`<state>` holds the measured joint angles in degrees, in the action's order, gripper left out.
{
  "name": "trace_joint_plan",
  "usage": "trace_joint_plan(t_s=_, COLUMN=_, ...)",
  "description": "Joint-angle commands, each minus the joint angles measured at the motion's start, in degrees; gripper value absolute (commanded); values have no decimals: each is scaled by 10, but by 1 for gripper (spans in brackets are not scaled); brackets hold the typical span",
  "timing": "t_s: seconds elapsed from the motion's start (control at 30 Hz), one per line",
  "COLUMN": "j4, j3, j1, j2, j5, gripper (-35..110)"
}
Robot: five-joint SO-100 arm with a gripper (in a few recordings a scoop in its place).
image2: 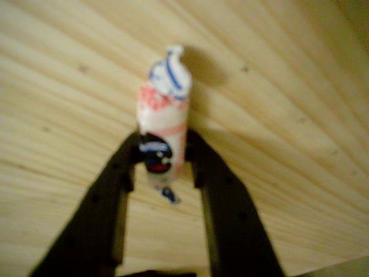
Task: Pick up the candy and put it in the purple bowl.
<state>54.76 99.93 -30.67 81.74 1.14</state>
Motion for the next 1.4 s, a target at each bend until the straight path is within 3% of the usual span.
trace_joint_plan(t_s=0.0, j4=2, j3=-30, j1=0, j2=32, j5=5, gripper=7)
trace_joint_plan(t_s=0.57, j4=5, j3=-26, j1=11, j2=72, j5=-2, gripper=5)
trace_joint_plan(t_s=1.37, j4=121, j3=-8, j1=-11, j2=216, j5=-11, gripper=5)
